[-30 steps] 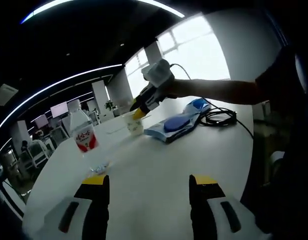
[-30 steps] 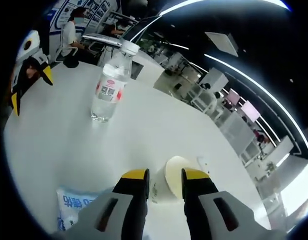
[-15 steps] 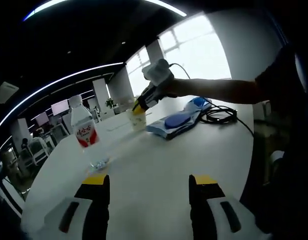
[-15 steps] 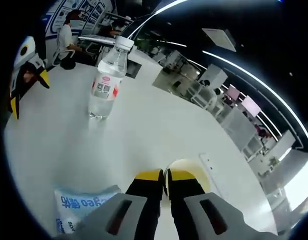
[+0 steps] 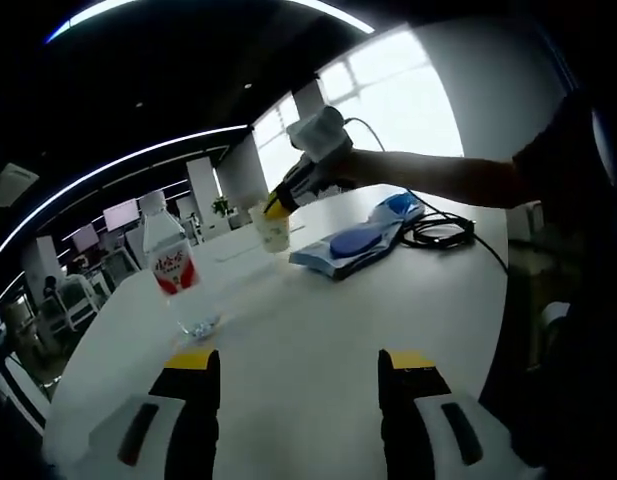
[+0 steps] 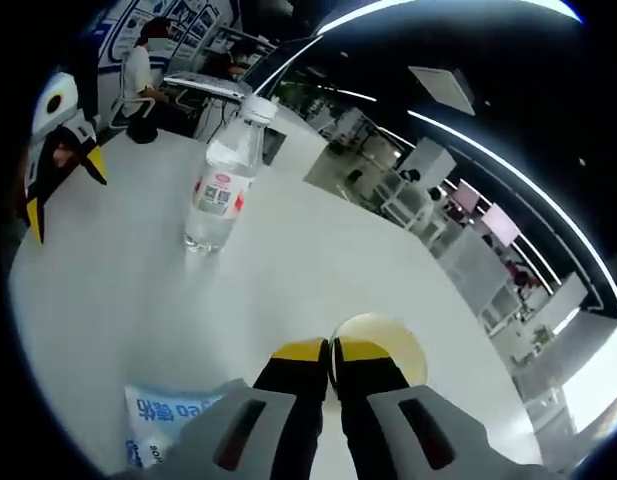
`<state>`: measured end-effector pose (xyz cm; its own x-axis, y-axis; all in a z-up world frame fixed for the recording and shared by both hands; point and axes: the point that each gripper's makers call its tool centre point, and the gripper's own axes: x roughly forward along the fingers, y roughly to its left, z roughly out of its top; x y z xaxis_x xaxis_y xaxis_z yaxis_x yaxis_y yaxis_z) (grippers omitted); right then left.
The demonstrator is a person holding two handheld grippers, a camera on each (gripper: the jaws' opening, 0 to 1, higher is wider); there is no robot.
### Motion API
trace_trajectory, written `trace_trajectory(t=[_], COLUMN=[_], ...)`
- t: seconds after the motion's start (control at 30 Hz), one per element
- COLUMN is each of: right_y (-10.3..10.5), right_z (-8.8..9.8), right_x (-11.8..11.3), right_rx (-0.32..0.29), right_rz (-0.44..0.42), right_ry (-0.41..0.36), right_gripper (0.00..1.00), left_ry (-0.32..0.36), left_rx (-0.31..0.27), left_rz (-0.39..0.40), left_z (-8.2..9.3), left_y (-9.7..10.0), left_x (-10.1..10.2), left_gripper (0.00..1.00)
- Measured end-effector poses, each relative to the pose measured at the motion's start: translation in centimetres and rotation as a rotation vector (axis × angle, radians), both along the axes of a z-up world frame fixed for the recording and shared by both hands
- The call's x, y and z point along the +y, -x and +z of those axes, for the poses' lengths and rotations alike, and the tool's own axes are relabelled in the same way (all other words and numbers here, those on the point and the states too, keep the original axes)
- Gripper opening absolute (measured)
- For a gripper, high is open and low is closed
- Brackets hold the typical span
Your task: Arrange the tabletop items into an orderly group along one side of the table until the central work area is clear of visible clutter.
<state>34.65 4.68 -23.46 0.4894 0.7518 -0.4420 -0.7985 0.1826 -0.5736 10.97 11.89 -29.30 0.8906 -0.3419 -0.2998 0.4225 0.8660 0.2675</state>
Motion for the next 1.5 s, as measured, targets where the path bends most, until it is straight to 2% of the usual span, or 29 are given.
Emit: trace_trajectory(t=[0.23,0.4,0.57,0.9,1.2,1.37,1.43,1.5], right_y=[1.1,2.2,4.2,5.7,8.0,8.5,9.7,9.9], right_z=[1.1,1.3,1.4,1.8,1.4,1.3,1.0,0.9], right_x=[0.4,0.9,1.6,2.6,3.5,3.9,4.5,4.8], right_rx=[-0.016,-0.015,-0.02,-0.027,-0.01,-0.002,0.033,0.034], right_rz=[0.022,0.052,0.094,0.142,0.186,0.203,0.228,0.233], right_ry=[-0.013,-0.018,-0.014,-0.002,0.009,0.012,0.008,0.008], right_gripper=[0.01,0.01,0.01,0.01,0.01,0.01,0.01,0.01], left_ry=[-0.001,0.002,0.001,-0.002,-0.006,-0.006,-0.007,-0.007], left_rx=[0.002,0.002,0.003,0.011,0.016,0.017,0.019,0.019], left_rz=[0.0,-0.001,0.0,0.0,-0.008,-0.007,-0.002,0.001], left_z=[0.1,0.2,0.3,-0.1,-0.2,-0.2,-0.3,-0.3], left_y=[0.2,0.3,0.5,0.7,1.1,1.2,1.4,1.5], left_x=[0.1,0.0,-0.1,-0.3,-0.5,-0.4,-0.2,-0.1], left_gripper=[0.63,0.63,0.63,0.63,0.63,0.63,0.63,0.63])
